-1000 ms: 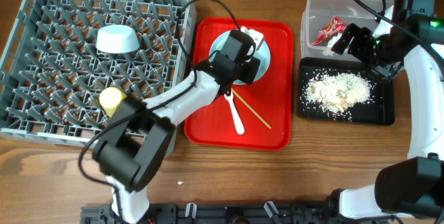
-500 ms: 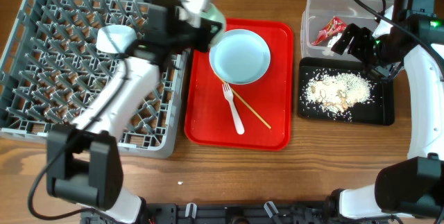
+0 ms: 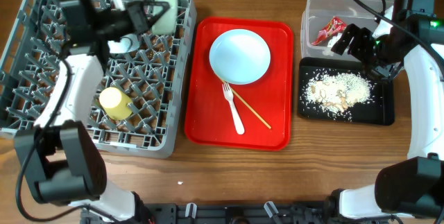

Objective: Sort waste into correct bins and load items into the dishwasher rack
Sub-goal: 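Lift the green bowl and carry it to the rack's back, then invert the green bowl onto the rack pegs and release it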

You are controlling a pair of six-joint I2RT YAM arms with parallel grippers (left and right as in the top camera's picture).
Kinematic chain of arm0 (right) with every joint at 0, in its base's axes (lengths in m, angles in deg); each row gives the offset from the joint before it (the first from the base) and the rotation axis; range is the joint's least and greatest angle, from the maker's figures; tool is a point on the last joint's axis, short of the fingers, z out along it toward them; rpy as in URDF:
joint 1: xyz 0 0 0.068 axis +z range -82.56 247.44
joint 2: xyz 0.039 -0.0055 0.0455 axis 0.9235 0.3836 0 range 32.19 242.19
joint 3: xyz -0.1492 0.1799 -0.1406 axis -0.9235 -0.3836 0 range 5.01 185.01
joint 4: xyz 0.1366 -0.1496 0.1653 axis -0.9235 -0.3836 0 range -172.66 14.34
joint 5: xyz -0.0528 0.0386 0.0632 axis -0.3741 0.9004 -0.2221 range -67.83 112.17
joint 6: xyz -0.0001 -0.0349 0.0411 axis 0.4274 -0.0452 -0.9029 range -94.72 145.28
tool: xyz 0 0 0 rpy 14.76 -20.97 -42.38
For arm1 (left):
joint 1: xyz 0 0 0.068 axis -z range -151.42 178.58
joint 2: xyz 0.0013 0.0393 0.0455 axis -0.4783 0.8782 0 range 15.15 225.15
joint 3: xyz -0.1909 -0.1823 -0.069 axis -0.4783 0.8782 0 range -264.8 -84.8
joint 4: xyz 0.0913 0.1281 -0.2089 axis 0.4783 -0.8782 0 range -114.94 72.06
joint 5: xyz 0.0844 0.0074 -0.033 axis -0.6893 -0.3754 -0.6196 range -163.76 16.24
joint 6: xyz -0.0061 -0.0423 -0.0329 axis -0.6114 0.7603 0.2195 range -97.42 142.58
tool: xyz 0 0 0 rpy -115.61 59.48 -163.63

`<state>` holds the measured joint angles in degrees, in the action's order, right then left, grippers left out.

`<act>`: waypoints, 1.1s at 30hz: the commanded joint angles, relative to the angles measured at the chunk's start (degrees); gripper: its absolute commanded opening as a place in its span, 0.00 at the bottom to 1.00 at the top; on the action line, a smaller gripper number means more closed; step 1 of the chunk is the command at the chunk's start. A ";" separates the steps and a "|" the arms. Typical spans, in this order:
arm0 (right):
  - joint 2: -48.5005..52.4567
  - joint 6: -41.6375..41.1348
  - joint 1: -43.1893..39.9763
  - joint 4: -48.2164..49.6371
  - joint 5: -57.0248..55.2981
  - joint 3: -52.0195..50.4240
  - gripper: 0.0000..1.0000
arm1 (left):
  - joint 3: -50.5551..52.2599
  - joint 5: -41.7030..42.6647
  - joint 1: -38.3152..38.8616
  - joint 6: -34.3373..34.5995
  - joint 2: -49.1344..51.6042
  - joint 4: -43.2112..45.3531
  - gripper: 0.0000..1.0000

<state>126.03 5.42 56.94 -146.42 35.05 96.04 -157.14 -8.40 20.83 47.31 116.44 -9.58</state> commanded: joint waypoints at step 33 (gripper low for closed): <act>-0.68 0.37 -0.07 -0.37 0.44 0.35 1.00 | -0.07 -3.87 -5.70 14.95 14.16 9.44 0.04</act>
<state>126.03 5.42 56.94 -146.64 35.18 96.04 -157.20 -8.73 16.19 62.37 129.64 0.84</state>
